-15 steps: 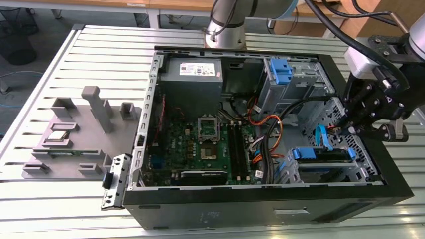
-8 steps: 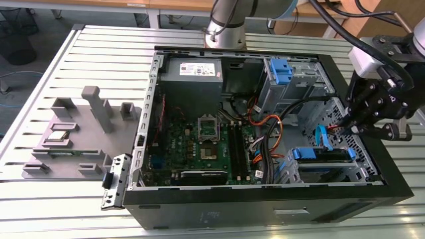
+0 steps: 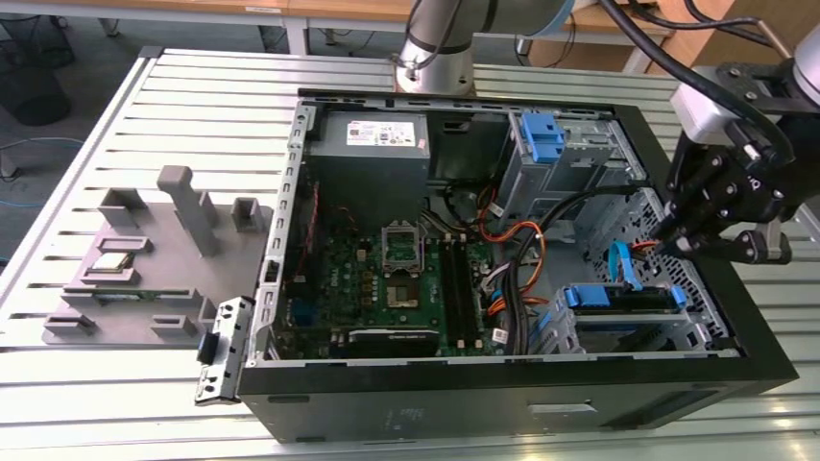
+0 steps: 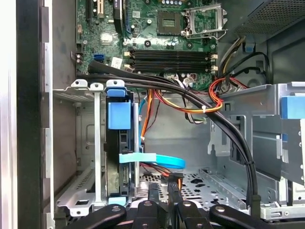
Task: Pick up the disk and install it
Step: 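Insert the second disk wire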
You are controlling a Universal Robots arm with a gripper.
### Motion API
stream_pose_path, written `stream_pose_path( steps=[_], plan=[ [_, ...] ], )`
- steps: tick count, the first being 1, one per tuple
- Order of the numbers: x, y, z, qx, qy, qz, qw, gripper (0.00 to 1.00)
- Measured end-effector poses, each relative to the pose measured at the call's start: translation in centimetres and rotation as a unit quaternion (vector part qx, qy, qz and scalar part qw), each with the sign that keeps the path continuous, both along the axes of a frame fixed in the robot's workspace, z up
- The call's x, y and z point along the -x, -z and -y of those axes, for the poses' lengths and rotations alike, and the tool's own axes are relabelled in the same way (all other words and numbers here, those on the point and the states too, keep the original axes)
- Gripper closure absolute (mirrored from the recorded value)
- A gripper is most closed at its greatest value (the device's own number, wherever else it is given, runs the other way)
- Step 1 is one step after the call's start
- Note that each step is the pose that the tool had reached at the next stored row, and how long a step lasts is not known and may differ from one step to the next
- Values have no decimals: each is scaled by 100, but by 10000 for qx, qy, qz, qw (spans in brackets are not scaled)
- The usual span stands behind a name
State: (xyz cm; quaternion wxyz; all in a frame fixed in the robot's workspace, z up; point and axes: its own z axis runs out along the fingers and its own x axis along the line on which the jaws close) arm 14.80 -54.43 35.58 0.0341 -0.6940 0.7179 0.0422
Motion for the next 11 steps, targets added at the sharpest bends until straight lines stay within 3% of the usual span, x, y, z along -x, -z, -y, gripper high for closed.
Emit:
stream_pose_path(
  steps=[11],
  plan=[
    [-76,-1,-16,1,-4,0,10000,76]
  ],
)
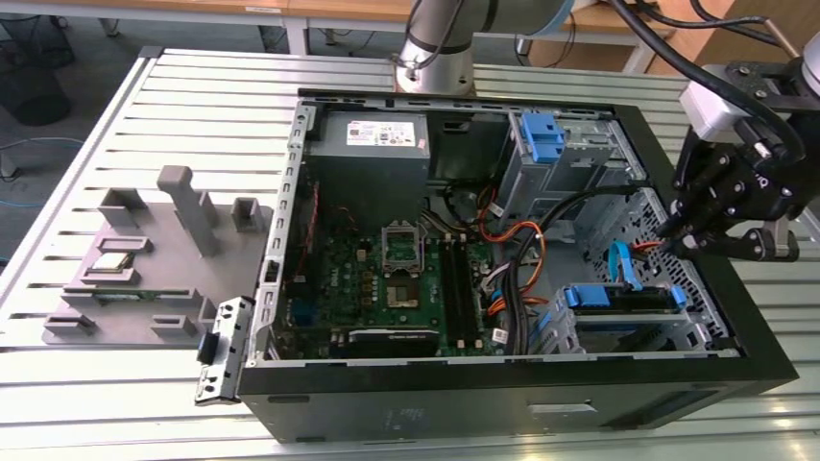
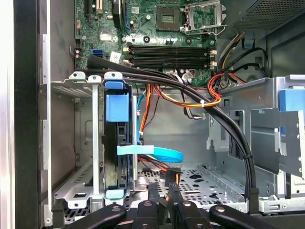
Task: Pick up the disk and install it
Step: 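Insert the second disk wire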
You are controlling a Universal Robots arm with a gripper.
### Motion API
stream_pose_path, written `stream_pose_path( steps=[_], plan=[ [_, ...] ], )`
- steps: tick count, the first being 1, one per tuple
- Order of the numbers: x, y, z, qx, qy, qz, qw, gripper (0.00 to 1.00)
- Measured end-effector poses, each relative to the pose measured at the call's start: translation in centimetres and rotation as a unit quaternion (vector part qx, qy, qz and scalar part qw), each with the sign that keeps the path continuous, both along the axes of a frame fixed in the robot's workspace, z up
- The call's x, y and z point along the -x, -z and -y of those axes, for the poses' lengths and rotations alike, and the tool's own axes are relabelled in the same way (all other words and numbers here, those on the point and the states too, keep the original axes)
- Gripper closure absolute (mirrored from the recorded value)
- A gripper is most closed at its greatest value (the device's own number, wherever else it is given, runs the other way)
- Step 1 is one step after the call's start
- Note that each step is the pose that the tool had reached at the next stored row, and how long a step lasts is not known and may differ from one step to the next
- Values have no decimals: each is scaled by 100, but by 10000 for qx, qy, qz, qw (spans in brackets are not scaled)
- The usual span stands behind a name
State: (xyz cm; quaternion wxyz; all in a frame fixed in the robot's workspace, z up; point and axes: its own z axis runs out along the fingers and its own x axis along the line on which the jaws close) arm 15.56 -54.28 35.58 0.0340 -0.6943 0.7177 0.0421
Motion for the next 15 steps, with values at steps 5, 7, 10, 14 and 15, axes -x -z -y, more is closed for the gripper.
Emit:
stream_pose_path(
  steps=[5,7,10,14,15],
  plan=[
    [-11,1,0,-1,1,0,10000,76],
    [-12,0,0,0,0,0,10000,76],
    [-20,0,0,0,-1,0,10000,76],
    [-55,1,0,-1,0,0,10000,76],
    [-67,2,1,-1,0,0,10000,76]
  ],
)
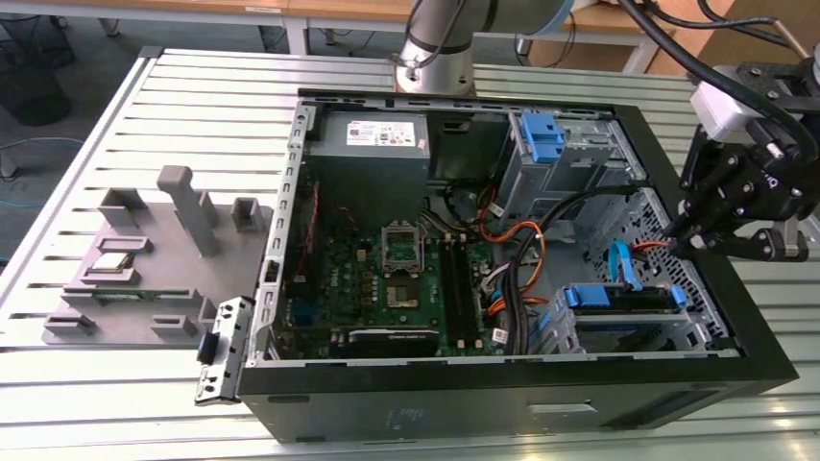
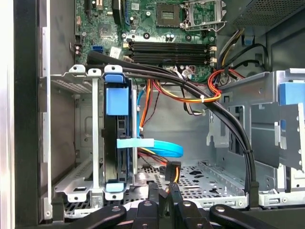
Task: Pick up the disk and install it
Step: 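Insert the second disk wire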
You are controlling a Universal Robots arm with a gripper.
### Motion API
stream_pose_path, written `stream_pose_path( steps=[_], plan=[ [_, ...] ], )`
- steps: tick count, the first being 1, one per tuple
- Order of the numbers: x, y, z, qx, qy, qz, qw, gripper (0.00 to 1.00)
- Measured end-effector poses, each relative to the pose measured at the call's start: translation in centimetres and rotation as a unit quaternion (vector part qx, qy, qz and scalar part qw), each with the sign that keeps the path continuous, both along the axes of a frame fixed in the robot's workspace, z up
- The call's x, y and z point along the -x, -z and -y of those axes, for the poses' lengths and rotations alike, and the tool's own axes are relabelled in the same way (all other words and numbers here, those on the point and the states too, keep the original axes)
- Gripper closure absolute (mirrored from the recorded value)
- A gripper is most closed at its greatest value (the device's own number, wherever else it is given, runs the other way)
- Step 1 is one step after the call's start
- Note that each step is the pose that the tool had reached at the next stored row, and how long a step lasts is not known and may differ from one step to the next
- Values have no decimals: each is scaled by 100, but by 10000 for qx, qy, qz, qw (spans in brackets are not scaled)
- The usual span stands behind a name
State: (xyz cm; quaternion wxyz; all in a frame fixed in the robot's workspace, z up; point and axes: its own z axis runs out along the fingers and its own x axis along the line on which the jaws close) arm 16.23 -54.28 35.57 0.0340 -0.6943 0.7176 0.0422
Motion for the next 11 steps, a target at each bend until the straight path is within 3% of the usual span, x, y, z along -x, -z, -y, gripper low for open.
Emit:
stream_pose_path(
  steps=[11],
  plan=[
    [-91,28,0,0,1,0,10000,76]
  ],
)
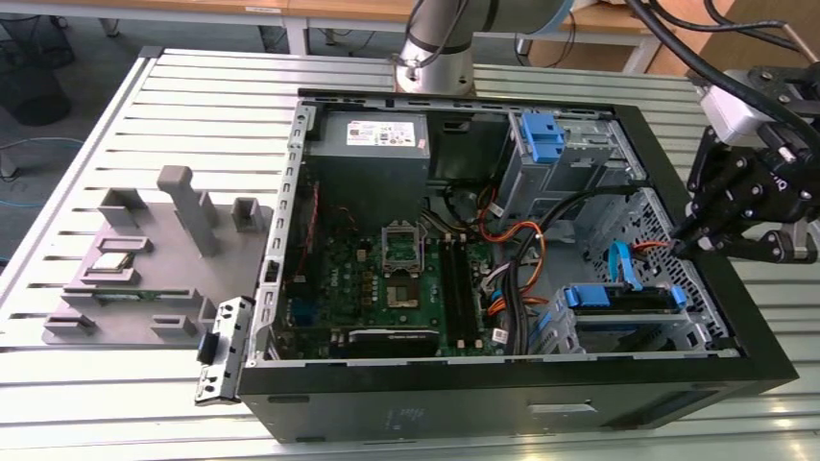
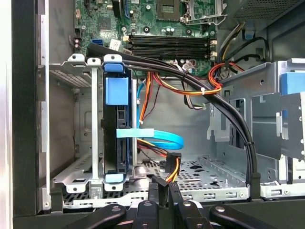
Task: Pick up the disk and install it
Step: 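Insert the second disk wire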
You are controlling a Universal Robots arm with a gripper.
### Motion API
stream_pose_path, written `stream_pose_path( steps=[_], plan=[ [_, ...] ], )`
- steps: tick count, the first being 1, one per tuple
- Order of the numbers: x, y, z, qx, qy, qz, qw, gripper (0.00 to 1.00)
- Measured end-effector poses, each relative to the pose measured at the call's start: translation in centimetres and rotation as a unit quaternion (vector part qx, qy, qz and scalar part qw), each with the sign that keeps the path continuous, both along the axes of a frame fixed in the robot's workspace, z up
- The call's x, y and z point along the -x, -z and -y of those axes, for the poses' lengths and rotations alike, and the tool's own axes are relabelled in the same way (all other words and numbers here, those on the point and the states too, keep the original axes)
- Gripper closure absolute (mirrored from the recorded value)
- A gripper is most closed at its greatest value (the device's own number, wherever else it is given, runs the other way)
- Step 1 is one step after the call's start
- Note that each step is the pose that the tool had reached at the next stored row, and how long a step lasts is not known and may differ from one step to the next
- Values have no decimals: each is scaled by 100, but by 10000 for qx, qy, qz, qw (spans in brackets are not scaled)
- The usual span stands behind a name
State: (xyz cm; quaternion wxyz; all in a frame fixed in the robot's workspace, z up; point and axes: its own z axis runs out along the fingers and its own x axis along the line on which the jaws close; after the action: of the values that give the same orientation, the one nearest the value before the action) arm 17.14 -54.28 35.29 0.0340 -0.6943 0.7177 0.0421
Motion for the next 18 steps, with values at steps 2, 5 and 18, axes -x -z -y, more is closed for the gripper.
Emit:
stream_pose_path(
  steps=[2,5,18],
  plan=[
    [-3,8,0,1,0,0,10000,76],
    [-4,21,0,1,0,0,10000,76],
    [-2,51,0,49,-1,0,10000,76]
  ],
)
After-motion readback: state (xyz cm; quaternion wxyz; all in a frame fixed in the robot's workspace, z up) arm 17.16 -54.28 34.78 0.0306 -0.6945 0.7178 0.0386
